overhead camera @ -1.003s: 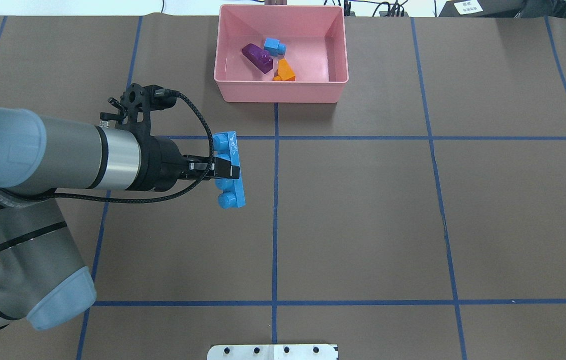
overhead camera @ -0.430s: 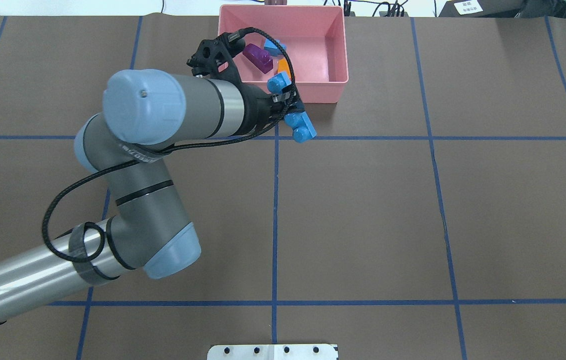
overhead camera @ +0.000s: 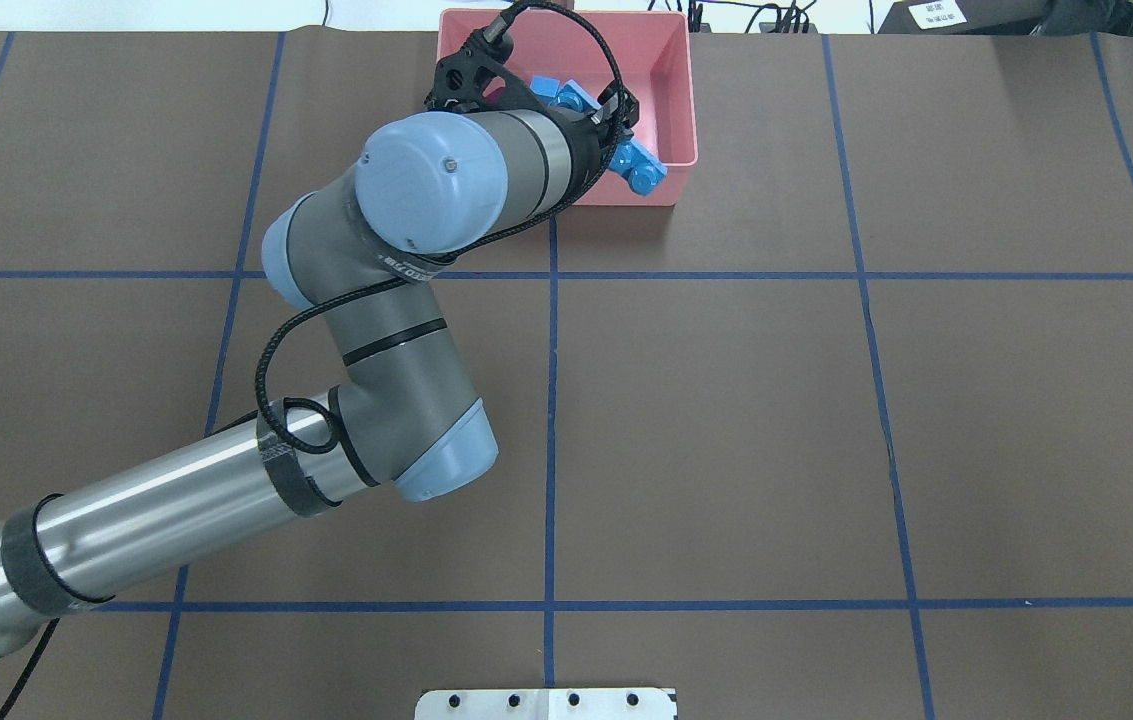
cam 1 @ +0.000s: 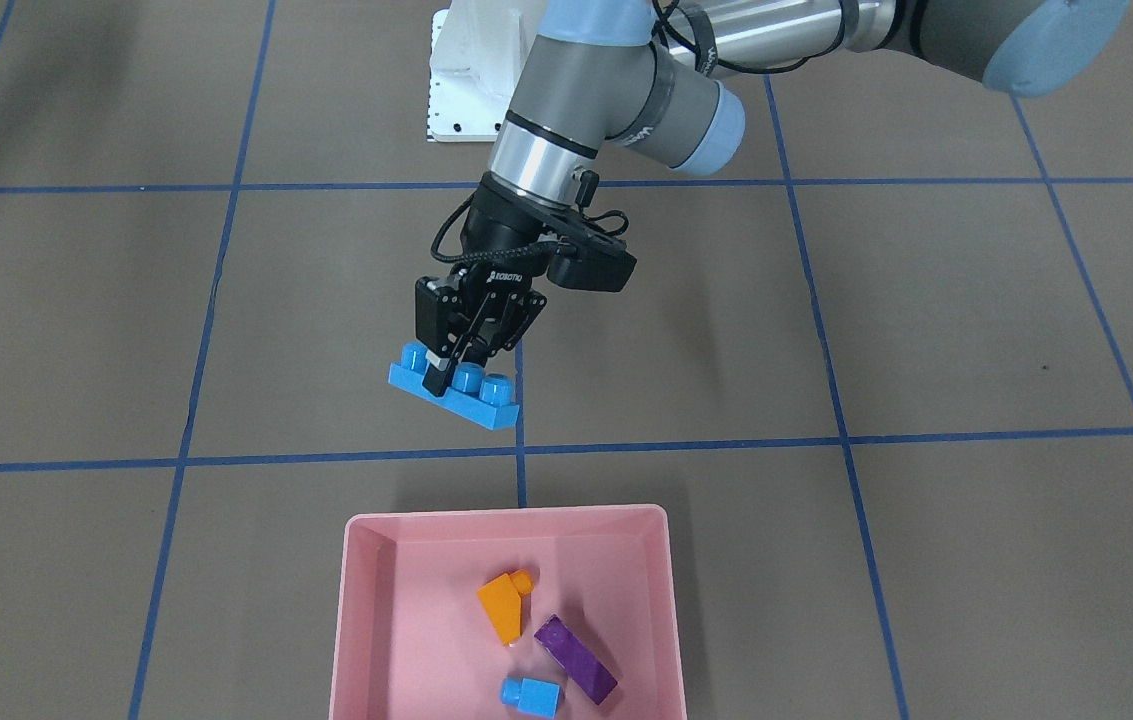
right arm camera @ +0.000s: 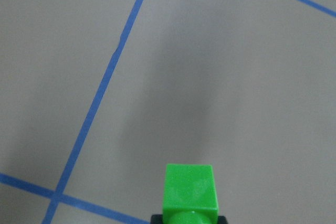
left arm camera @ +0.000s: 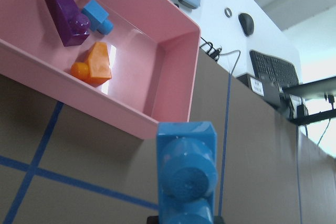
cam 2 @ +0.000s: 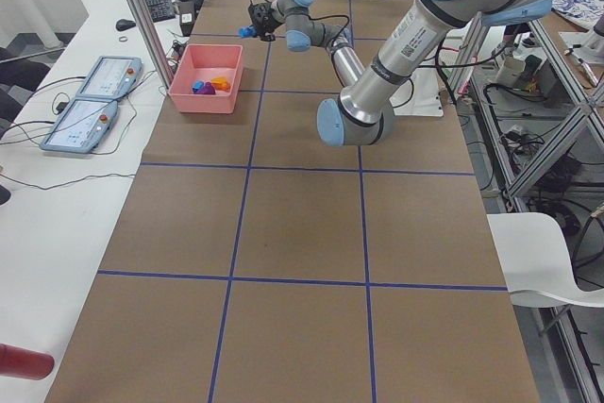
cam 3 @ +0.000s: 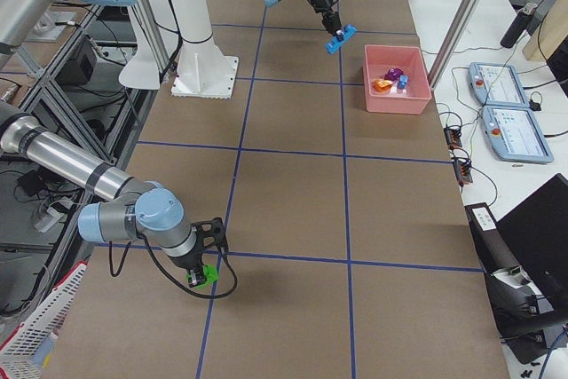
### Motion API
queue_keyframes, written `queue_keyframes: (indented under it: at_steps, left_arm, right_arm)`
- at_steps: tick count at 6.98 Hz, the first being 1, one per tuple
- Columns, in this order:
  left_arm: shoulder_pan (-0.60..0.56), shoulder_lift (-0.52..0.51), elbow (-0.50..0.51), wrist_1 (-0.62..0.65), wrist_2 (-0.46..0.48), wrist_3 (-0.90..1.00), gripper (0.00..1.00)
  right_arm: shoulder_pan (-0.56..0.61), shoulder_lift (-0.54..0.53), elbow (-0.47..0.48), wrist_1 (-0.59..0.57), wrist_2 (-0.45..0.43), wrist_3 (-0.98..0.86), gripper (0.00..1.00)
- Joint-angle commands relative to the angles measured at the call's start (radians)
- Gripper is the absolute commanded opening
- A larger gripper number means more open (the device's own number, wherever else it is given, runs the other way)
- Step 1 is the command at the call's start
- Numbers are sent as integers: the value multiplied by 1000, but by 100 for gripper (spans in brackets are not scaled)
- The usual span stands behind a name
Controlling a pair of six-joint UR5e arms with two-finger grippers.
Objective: Put all blocks into box
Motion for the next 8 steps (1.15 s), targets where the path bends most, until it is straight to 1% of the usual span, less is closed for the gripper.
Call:
queue_keyframes:
  at_steps: [1,2,3,5,6,7,8]
  left_arm:
    - [-51,-62,191,-2,49,-203,0]
    - [-76,-96,266,12,79,-214,0]
    - [-108,-116,333,11,83,-217,0]
    - [-147,-136,403,11,81,-216,0]
    - [-151,-139,411,11,71,-210,32]
    - [-152,-145,411,17,34,-191,99]
    - [-152,-171,407,79,-22,-161,100]
  right_arm:
    - [75,71,21,-1,22,1,0]
    - [86,107,21,-1,72,4,0]
    - [92,141,21,-3,116,19,0]
    - [99,190,21,-4,121,23,0]
    - [100,224,21,-39,121,23,0]
    - [99,270,19,-87,121,23,0]
    - [99,331,15,-142,121,23,0]
